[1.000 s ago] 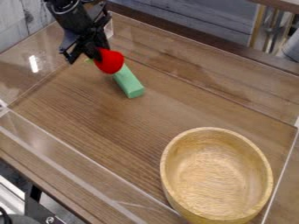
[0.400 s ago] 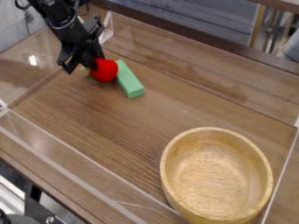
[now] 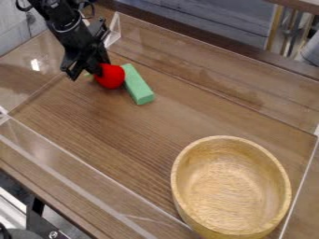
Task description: Move the red fruit to the left
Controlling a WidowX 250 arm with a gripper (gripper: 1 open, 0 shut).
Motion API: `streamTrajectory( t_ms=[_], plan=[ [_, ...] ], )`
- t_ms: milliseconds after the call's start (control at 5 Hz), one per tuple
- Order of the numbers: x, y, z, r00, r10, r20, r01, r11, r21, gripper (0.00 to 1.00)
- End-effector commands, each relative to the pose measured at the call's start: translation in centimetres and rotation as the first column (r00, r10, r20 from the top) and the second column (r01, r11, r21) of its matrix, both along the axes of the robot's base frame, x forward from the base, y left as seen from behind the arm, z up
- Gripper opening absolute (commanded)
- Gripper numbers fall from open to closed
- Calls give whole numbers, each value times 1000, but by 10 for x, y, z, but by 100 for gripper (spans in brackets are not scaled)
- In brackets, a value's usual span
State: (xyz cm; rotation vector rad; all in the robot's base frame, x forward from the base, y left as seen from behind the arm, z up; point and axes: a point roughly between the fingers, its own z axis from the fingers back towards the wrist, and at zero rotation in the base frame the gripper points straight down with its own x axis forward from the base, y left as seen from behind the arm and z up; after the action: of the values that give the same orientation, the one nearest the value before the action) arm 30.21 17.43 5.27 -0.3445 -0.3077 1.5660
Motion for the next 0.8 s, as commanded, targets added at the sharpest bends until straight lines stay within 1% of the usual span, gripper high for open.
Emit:
streamTrajectory(
  t_ms=[0,200,400,600],
  plan=[
    [3,10,29,999,32,35,-33,999,31,0],
    [-1,15,39,997,64,31,-65,997,34,0],
    [-3,21,46,995,96,27,-97,994,39,0],
    [-1,25,33,989,144,29,-146,987,63,100]
  ],
)
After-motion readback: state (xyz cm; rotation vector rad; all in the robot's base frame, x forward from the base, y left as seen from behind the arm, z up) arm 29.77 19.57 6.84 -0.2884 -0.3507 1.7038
